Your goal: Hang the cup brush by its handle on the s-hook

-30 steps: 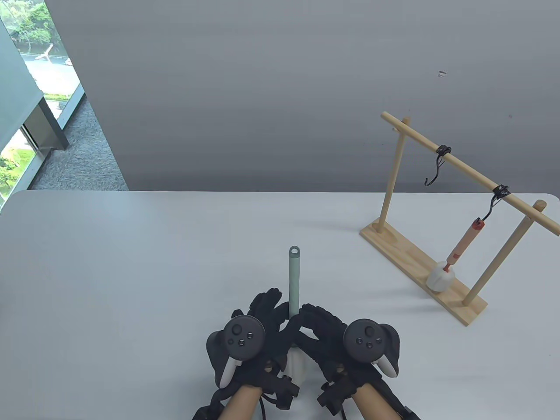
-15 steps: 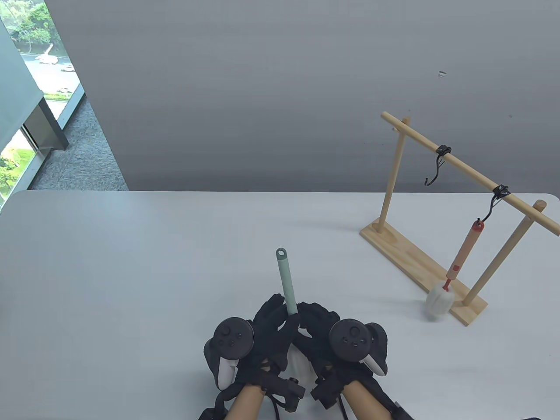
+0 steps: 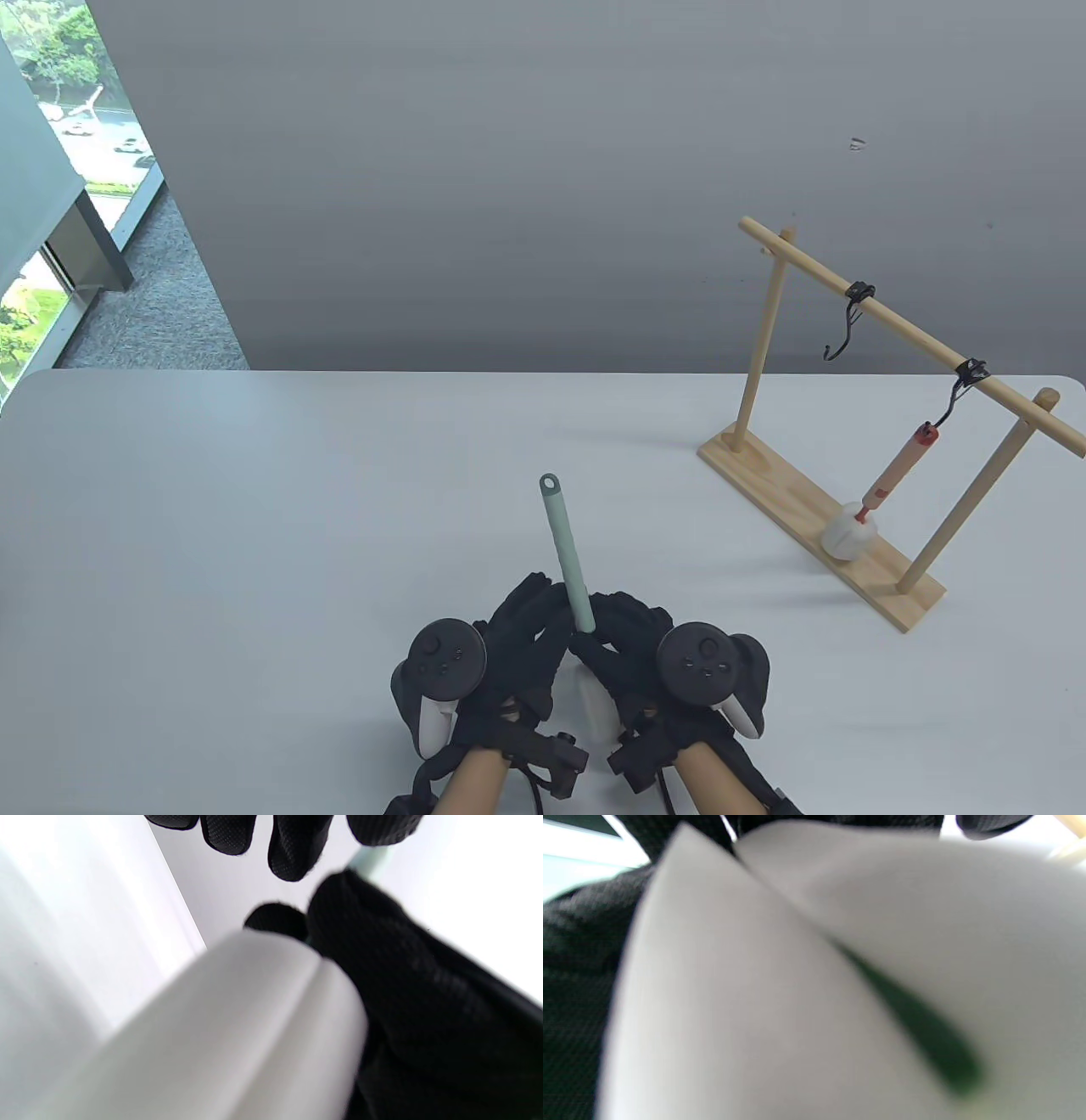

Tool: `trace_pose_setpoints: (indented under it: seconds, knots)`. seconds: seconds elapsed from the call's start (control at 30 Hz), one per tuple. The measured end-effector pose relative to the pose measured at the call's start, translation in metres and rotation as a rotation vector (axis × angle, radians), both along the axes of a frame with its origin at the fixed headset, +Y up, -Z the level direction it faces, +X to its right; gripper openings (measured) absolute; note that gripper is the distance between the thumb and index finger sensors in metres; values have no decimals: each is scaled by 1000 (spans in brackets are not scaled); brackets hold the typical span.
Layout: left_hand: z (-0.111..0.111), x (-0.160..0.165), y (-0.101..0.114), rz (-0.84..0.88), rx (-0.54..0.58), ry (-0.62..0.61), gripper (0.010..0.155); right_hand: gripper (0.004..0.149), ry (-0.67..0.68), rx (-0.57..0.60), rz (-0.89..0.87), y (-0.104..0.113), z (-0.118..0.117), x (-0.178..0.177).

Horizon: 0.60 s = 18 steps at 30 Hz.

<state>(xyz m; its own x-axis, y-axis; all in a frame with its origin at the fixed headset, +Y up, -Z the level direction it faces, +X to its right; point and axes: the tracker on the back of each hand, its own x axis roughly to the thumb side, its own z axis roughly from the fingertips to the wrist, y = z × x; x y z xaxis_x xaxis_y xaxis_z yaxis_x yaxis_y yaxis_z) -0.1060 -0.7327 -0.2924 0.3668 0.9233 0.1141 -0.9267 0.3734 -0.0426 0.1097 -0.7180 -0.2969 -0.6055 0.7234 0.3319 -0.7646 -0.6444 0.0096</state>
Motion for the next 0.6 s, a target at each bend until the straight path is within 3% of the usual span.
trace_pose_setpoints:
  seconds: [0.23,0.37,0.6]
  knots:
    - [-2,-28,-2,-60,19,107,59,45,-131,-89,-206,-8,-10,36]
    - [-2,-43,0,-175,51,175,60,45,-222,-47,-228,-3,-14,60]
    - [0,-59,-5,-84,25,228,62,45,-359,4,-274,11,-19,92]
